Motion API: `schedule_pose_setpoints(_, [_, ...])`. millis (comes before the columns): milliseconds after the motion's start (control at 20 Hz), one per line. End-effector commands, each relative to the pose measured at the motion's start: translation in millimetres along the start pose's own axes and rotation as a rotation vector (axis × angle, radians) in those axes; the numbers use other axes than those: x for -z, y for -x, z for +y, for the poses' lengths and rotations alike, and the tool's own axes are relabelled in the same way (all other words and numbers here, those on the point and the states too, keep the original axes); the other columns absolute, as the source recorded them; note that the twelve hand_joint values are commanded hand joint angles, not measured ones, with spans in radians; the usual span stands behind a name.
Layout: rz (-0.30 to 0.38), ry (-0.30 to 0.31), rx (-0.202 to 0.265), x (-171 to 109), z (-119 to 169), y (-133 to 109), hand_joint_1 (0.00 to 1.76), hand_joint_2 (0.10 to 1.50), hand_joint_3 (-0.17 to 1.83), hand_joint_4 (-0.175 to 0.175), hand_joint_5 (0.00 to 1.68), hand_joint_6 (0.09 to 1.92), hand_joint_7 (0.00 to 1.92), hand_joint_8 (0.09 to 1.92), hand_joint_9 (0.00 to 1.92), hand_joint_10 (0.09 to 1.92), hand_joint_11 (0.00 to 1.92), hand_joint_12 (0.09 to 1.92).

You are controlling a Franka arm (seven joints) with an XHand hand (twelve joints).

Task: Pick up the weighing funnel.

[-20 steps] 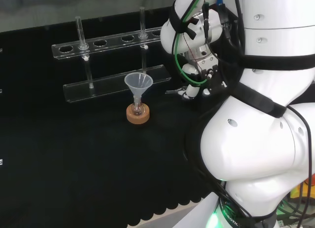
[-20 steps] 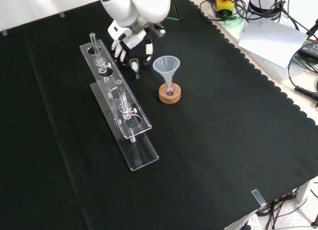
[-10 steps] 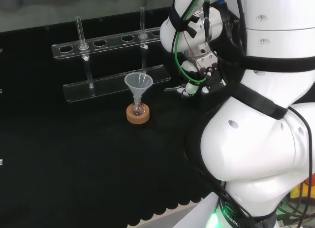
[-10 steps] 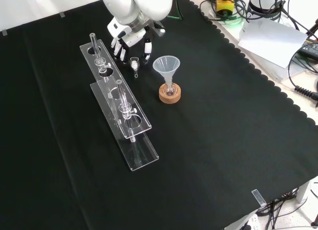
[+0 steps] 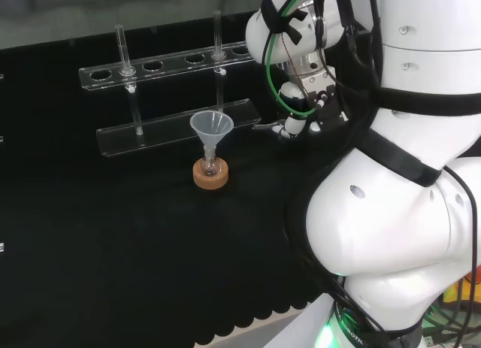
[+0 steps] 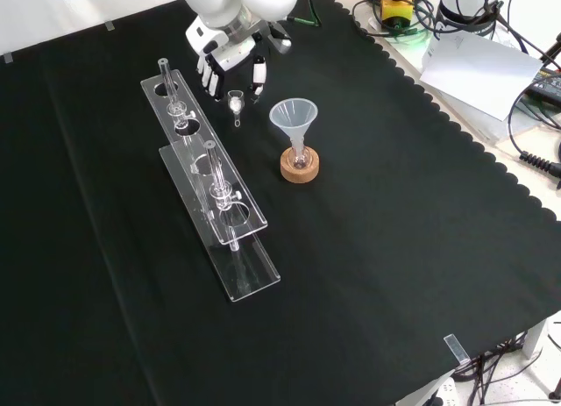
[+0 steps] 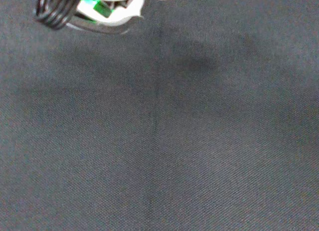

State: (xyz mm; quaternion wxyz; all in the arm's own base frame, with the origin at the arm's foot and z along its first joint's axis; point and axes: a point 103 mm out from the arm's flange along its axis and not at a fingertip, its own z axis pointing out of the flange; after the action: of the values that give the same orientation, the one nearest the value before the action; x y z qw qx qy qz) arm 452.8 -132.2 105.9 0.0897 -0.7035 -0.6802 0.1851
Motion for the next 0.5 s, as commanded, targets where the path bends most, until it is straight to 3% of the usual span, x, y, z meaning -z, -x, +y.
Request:
schedule_pose_setpoints(50, [-0.017, 0.005, -0.008, 24, -16, -4, 1.08, 0.71, 0.69, 0.175, 1.12, 0.96, 0.76, 0.64, 1.00, 0.44, 0.78, 1.12])
schedule_pose_setpoints(500, [-0.064, -0.003, -0.030, 51, -49, -16, 1.08, 0.70, 0.70, 0.175, 1.13, 0.95, 0.76, 0.64, 1.01, 0.43, 0.79, 1.10])
